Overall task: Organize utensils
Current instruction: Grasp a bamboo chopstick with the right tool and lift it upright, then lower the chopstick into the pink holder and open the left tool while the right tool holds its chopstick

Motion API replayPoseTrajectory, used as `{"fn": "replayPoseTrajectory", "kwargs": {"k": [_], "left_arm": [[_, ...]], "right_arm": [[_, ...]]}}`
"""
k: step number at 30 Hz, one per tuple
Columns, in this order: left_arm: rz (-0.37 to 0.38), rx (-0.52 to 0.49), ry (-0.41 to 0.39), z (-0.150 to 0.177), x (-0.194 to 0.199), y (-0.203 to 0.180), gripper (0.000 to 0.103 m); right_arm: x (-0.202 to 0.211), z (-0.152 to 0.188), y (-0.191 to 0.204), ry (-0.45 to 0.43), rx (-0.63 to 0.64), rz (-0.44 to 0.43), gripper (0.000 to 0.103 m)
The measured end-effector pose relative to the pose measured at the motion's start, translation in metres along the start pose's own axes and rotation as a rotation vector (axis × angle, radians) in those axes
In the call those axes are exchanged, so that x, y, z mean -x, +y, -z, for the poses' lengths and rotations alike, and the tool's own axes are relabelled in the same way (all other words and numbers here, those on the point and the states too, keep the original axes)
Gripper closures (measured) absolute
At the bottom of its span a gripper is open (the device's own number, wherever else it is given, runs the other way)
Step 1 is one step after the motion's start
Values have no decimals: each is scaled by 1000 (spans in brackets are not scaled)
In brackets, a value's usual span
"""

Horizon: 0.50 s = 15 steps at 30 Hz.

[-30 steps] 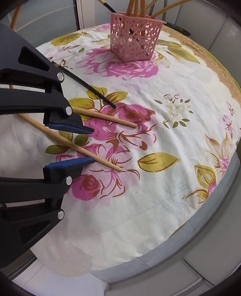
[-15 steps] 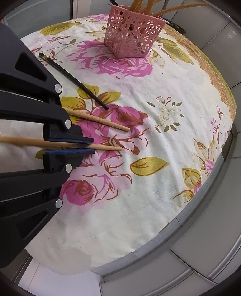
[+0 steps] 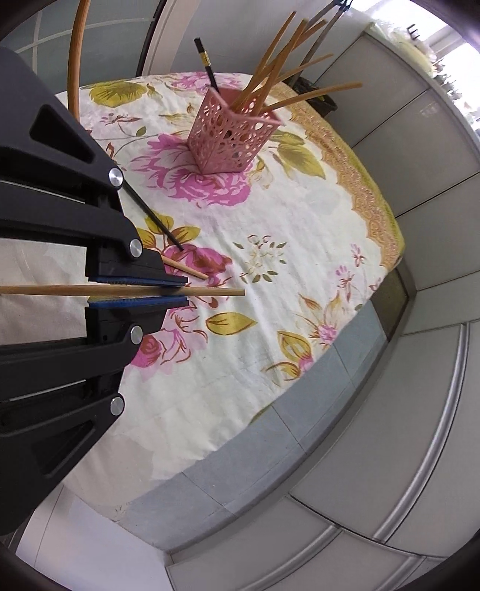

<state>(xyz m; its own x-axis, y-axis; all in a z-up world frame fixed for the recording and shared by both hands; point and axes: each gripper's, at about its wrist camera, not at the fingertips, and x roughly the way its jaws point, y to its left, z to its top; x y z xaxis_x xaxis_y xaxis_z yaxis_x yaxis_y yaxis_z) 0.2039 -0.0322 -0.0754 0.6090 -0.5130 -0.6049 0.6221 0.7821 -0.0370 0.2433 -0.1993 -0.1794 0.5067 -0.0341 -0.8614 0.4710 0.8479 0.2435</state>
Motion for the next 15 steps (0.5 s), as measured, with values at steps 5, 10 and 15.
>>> {"fn": "replayPoseTrajectory", "kwargs": {"k": [5, 10, 15], "left_arm": [[4, 19, -54, -15, 22, -1, 99], [-52, 14, -107, -40, 41, 0, 99], [-135, 42, -165, -69, 51, 13, 99]], "right_arm": [[32, -14, -15, -75, -32, -59, 97], [54, -19, -26, -150, -57, -101, 97], [75, -24, -26, -216, -56, -148, 97]]}}
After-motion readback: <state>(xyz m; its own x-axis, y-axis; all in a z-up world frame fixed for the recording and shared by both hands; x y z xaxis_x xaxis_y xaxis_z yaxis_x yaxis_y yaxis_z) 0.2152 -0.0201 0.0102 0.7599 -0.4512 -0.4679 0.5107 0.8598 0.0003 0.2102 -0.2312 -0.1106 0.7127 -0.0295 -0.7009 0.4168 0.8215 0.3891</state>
